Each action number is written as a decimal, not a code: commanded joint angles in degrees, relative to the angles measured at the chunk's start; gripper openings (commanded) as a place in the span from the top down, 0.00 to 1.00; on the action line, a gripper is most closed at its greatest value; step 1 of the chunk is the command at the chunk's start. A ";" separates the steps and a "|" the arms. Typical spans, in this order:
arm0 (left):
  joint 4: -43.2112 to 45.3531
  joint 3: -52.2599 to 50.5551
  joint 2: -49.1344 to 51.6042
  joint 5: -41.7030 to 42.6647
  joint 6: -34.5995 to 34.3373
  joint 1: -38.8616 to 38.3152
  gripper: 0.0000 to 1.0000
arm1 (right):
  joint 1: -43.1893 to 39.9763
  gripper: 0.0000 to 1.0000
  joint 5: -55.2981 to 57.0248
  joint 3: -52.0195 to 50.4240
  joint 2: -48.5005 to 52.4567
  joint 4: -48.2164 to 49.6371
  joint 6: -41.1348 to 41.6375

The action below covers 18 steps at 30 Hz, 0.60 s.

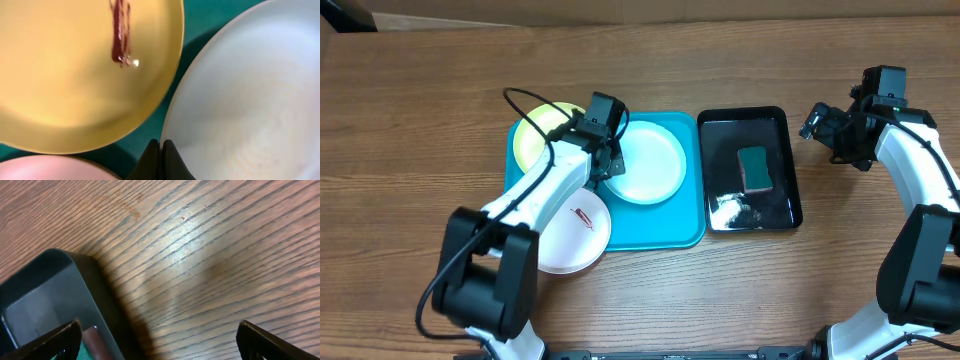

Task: Clean dirty plates on tray and stack at the side
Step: 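Lift the right gripper away to the right side, then lift the light-blue plate off the teal tray with the left gripper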

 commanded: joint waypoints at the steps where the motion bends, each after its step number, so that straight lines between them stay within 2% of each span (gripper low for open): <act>1: 0.07 1.51 -4.02 -4.96 2.67 0.42 0.96 | -0.26 0.00 3.74 1.27 -1.36 0.20 -0.20; 12: 2.69 1.57 -4.52 -5.95 3.13 1.01 0.96 | -0.26 0.00 4.17 1.27 -1.33 0.13 -0.17; 18: 2.23 4.98 -4.52 -5.73 6.80 1.49 0.96 | -1.66 0.00 4.11 1.27 -1.33 1.68 3.13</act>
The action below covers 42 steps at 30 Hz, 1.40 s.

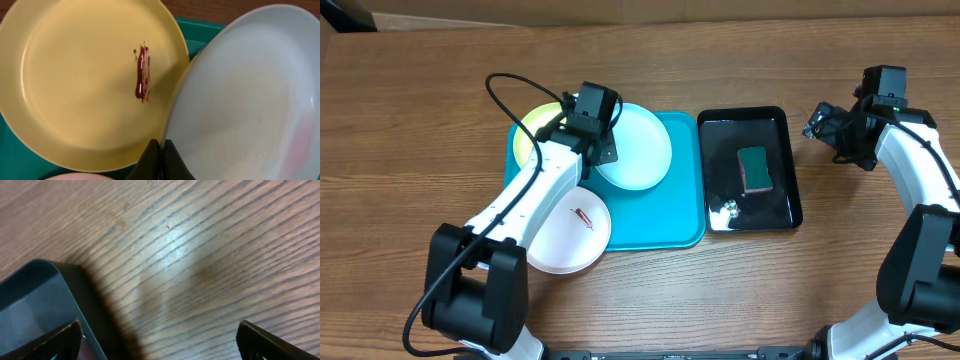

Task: Clean dirty plates on tray and stack at the side
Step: 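Lift the light-blue plate off the teal tray with the left gripper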

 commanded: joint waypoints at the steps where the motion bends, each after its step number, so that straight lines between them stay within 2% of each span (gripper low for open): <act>1: 0.00 4.48 -1.42 -1.03 3.74 0.39 0.96 | -1.88 0.00 0.90 1.27 -1.33 0.76 2.23; 6: -0.07 8.44 -1.42 -0.31 4.94 0.74 0.96 | -2.64 0.00 0.92 1.27 -1.33 0.74 2.21; 10: 0.04 10.54 -1.42 4.76 4.90 2.27 0.96 | -2.64 0.00 0.90 1.27 -1.33 0.76 2.21; 11: 0.13 11.87 -1.42 8.87 4.90 3.69 0.96 | -2.64 0.00 0.90 1.27 -1.33 0.76 2.21; 15: 0.04 14.47 -1.42 11.10 4.96 4.26 0.96 | -2.64 0.00 0.92 1.27 -1.33 0.76 2.21; 25: 2.25 17.20 -1.40 13.05 4.87 -1.64 0.96 | -2.64 0.00 0.90 1.27 -1.33 0.76 2.21; 32: 2.62 17.20 -1.40 1.18 4.98 -9.97 0.96 | -2.64 0.00 0.90 1.27 -1.33 0.76 2.21; 42: 4.52 17.20 -1.40 -24.81 13.40 -25.83 0.96 | -2.64 0.00 0.90 1.27 -1.33 0.76 2.21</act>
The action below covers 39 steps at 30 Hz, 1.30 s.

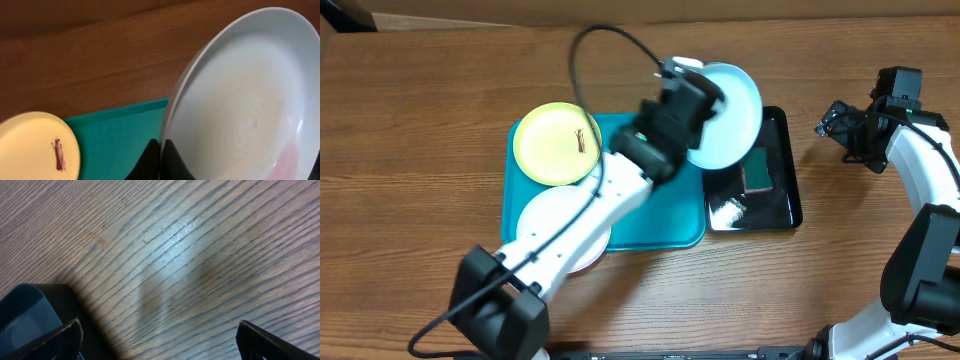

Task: Clean dirty plates on tray and stack at the side
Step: 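Lift the light-blue plate off the teal tray with the left gripper, then swing the plate left and set it on the table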

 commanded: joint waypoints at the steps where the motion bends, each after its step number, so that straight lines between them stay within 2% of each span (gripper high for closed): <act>1: 1.16 1.64 -1.40 -15.72 6.23 -5.33 0.96 | 0.09 0.00 0.48 1.27 -1.33 0.35 0.28; 7: 3.30 1.64 -1.40 -29.88 12.35 -12.94 0.96 | 0.09 0.00 0.48 1.27 -1.33 0.35 0.28; 11: 6.67 1.64 -1.40 -40.74 18.93 -16.50 0.96 | 0.09 0.00 0.48 1.27 -1.33 0.35 0.28; 16: 9.81 1.64 -1.40 -48.02 25.16 -18.95 0.96 | 0.09 0.00 0.48 1.27 -1.33 0.35 0.28; 35: 14.05 1.64 -1.40 -49.57 25.59 -19.30 0.96 | 0.09 0.00 0.48 1.27 -1.33 0.35 0.28; 39: 13.38 1.62 -1.38 -45.97 23.96 -19.28 0.96 | 0.09 0.00 0.48 1.27 -1.33 0.35 0.28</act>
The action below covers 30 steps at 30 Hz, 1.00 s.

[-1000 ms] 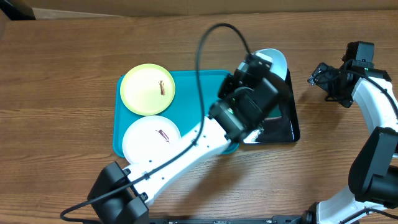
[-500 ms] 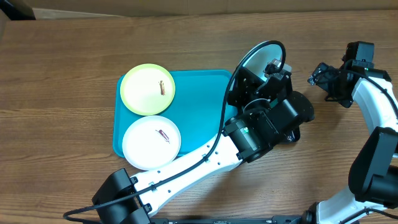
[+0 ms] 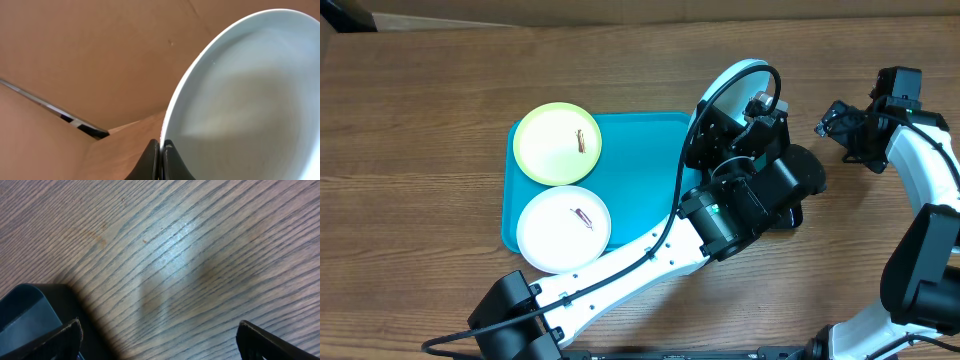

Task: Clean dirty plates on tray and stack at the side
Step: 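Swing the plate left and set it on the table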

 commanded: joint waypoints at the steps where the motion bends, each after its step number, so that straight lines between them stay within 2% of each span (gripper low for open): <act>1: -1.33 1.57 -1.38 4.57 -3.30 0.07 0.96 | 0.11 0.00 0.48 1.27 -1.33 0.35 0.24; 6: -11.26 1.27 -0.79 23.58 -20.48 2.69 0.96 | 0.11 0.00 0.48 1.27 -1.33 0.35 0.24; 9: -15.78 1.09 0.28 31.50 -31.08 7.15 0.96 | 0.11 0.00 0.50 1.27 -1.33 0.35 0.24; 11: -17.03 1.09 0.74 37.38 -35.10 11.06 0.96 | 0.11 0.00 0.48 1.27 -1.33 0.35 0.24; 15: -16.94 1.14 0.59 56.98 -38.53 21.11 0.96 | 0.11 0.00 0.48 1.27 -1.33 0.35 0.24; 19: -17.57 1.11 0.68 81.18 -41.07 35.54 0.96 | 0.11 0.00 0.48 1.27 -1.33 0.35 0.24; 23: -21.75 1.11 0.72 98.90 -41.07 51.25 0.96 | 0.11 0.00 0.48 1.27 -1.33 0.35 0.24; 25: -24.68 1.11 0.72 102.18 -40.61 58.60 0.96 | 0.11 0.00 0.48 1.27 -1.33 0.35 0.24; 30: -30.80 1.09 0.72 102.27 -36.74 76.94 0.96 | 0.11 0.00 0.50 1.27 -1.33 0.35 0.24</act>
